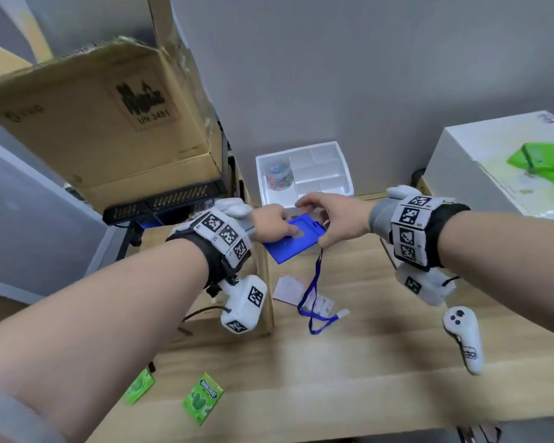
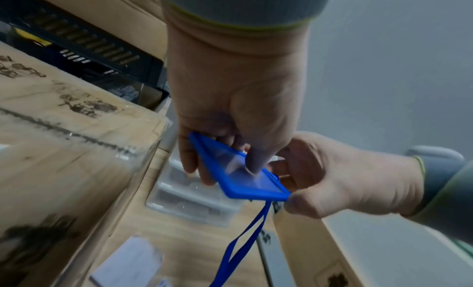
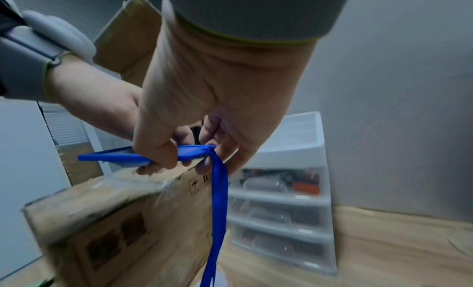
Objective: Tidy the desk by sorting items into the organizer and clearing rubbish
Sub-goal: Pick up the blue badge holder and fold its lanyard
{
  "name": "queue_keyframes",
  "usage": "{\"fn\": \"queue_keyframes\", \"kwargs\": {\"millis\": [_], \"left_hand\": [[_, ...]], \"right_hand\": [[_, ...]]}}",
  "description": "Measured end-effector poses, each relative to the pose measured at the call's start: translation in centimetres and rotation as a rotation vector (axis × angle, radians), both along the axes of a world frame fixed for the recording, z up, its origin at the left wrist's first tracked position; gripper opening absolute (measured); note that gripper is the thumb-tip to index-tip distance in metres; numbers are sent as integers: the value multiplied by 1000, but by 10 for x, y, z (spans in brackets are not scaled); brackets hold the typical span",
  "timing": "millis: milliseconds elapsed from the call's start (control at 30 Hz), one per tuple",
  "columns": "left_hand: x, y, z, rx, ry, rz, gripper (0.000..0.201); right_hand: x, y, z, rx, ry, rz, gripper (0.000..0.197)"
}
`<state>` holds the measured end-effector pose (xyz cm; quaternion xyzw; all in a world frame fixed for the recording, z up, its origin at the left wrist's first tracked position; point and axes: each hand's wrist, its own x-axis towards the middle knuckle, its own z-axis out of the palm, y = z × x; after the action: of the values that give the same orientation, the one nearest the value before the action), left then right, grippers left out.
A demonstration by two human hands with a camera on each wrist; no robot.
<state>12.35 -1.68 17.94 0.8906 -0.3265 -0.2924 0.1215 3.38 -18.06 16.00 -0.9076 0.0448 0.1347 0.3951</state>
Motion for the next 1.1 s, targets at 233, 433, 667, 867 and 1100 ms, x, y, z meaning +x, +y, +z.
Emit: {"fn": "queue_keyframes", "kwargs": {"millis": [233,433,667,867,1100], "left_hand": [[13,4,52,-405,542,239,14],[21,9,80,-603,614,270,20],[28,8,103,-790,742,346,17],[39,-8,101,-970,626,585,14],[64,-14,96,-1009,328,816,10]], "right_hand": [[14,-6,41,519,-43,-314,53],[26,-8,64,1003,-141,-507,61],[39,10,70,934,-124,-304,38],[45,42,68,776,-256,-431,17],[48,62,57,851,-186,-433,17]]}}
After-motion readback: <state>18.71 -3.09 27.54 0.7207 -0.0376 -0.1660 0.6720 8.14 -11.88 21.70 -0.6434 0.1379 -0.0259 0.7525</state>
